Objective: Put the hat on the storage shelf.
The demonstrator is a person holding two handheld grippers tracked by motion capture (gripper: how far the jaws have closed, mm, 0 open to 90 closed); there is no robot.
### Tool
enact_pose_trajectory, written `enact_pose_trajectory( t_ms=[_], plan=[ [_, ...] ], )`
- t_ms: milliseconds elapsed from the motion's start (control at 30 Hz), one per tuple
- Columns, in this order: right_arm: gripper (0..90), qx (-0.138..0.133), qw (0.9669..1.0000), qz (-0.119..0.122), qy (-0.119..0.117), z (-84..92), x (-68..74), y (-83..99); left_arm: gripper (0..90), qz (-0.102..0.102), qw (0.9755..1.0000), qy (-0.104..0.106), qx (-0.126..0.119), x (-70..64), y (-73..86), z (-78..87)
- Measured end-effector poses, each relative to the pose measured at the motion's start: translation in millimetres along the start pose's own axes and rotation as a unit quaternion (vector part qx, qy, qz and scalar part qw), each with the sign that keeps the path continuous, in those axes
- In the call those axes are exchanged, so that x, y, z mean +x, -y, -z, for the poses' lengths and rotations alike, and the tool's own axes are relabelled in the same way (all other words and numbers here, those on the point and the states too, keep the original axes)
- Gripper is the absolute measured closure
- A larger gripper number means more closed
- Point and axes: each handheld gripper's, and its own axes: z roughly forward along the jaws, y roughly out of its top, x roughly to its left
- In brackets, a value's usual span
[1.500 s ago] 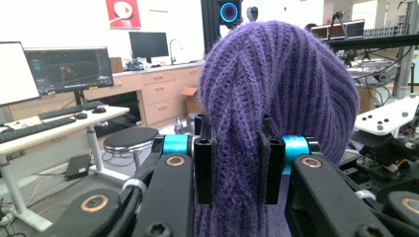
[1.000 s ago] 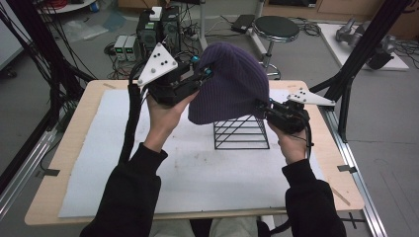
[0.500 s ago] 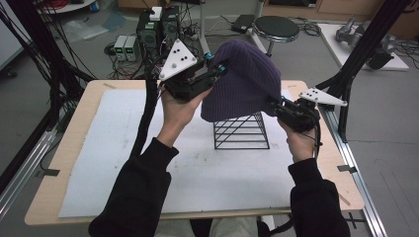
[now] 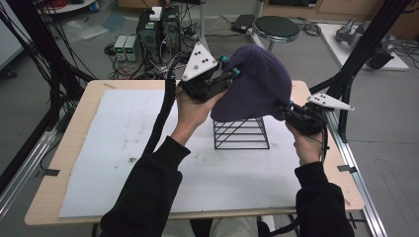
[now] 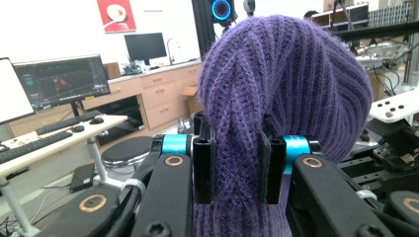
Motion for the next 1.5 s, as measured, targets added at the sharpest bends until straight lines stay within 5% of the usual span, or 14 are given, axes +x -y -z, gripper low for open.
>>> enact_pose_trajectory(
  t_ms=[400, 667, 1167, 1500],
  plan=[
    [78.4, 0.029, 0.9991, -0.028, 0.011, -4.7, -10.5, 39.5, 73.8, 0.006, 0.9996, 0.012, 0.026, -13.3, 33.2, -11.0],
    [78.6, 0.055, 0.9981, -0.028, 0.009, -12.5, -12.6, 51.2, 73.7, -0.002, 0.9987, -0.003, 0.051, -20.1, 42.6, -12.7],
    [78.6, 0.121, 0.9922, -0.015, 0.024, -30.3, -6.2, 60.3, 73.3, 0.034, 0.9972, -0.015, 0.064, -22.4, 74.5, -8.8],
    [78.6, 0.136, 0.9902, -0.013, 0.031, -34.1, -5.5, 65.1, 73.3, 0.055, 0.9960, -0.015, 0.069, -22.7, 90.7, -5.8]
  ],
)
